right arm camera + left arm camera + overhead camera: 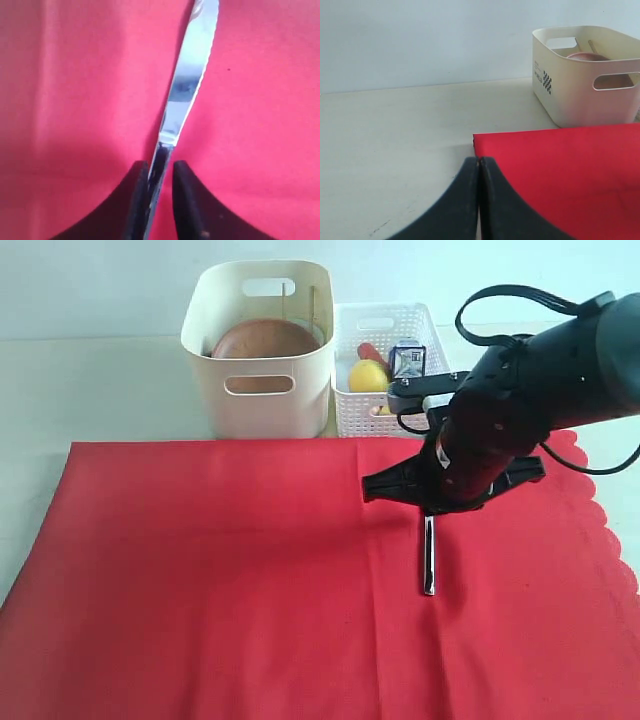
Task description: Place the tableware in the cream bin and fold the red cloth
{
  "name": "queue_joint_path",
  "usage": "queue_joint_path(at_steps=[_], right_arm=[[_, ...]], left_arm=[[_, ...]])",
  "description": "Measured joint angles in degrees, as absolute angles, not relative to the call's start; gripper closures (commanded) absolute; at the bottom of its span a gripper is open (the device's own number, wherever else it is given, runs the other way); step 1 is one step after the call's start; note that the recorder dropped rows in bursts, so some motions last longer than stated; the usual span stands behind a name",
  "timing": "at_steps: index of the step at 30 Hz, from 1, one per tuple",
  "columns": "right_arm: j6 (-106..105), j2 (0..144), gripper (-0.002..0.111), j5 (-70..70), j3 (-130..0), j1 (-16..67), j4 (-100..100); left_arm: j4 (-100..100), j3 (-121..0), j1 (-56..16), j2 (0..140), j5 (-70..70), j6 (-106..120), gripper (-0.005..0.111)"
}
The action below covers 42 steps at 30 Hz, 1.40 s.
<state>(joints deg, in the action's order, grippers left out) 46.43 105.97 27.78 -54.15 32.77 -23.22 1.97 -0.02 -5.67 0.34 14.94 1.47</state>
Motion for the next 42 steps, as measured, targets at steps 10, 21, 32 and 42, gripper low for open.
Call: queue_joint_path(at_steps=[10, 21, 32, 42], right_arm=[[47.6, 110.6, 0.058, 22.7, -54.2, 32.8, -24.3], [48.3, 111.5, 0.108, 22.2, -54.7, 32.8, -25.6], [45.9, 107.1, 0.108, 34.3, -53.7, 32.9, -26.3], [40.8, 102.8, 0.108, 31.4, -53.7, 32.9, -23.8]], left_arm=[[2.0, 0.0, -5.7, 0.3, 14.9, 1.5, 0.104], [2.0, 0.0, -5.7, 0.3, 14.9, 1.5, 0.104], [2.0, 0.0, -5.7, 0.3, 14.9, 1.5, 0.104], [2.0, 0.0, -5.7, 0.3, 14.9, 1.5, 0.104]])
